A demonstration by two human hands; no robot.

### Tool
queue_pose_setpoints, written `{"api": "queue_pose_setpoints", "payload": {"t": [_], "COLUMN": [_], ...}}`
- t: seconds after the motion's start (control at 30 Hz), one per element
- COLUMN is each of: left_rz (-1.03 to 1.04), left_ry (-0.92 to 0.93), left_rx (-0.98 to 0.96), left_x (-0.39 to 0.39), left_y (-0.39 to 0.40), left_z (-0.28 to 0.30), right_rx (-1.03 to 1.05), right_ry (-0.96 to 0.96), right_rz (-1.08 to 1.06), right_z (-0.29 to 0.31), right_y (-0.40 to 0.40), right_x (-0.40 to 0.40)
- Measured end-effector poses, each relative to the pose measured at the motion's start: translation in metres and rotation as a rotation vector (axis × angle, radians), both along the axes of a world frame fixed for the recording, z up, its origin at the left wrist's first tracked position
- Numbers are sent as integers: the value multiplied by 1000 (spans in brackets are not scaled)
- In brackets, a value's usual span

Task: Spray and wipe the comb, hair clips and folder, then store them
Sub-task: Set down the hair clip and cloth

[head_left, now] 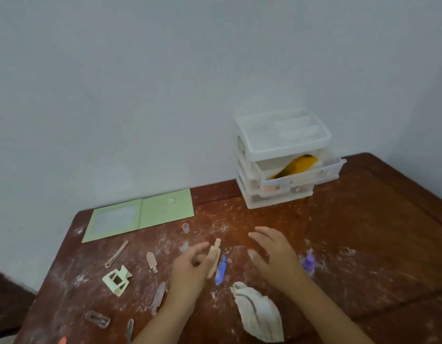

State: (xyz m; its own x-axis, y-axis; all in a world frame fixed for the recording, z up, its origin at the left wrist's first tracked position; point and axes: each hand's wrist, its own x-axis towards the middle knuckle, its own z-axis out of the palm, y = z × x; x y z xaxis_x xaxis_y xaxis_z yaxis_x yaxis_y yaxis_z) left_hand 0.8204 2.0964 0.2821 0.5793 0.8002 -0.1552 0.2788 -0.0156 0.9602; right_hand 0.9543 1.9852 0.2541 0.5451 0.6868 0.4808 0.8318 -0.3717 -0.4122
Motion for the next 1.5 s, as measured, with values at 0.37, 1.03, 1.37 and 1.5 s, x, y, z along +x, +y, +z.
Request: {"api": "queue_pose_setpoints", "payload": {"t": [0.37,1.03,1.37,1.5], "left_rz": [-318,-393,-210,-205], "left_ry": [57,254,630,780], "left_rx": [422,991,837,736], "left_x": [224,157,-96,-157], "left_y": [17,39,21,-3], "left_z": [63,38,-85,-107], "right_rx": [-156,83,-85,-190], "right_ry": [-88,-185,33,101], "right_rz": [-298,-167,159,108], "right_z": [5,28,-50,-82], "right_y": [4,27,18,4], "right_x": [206,124,-59,-74]}}
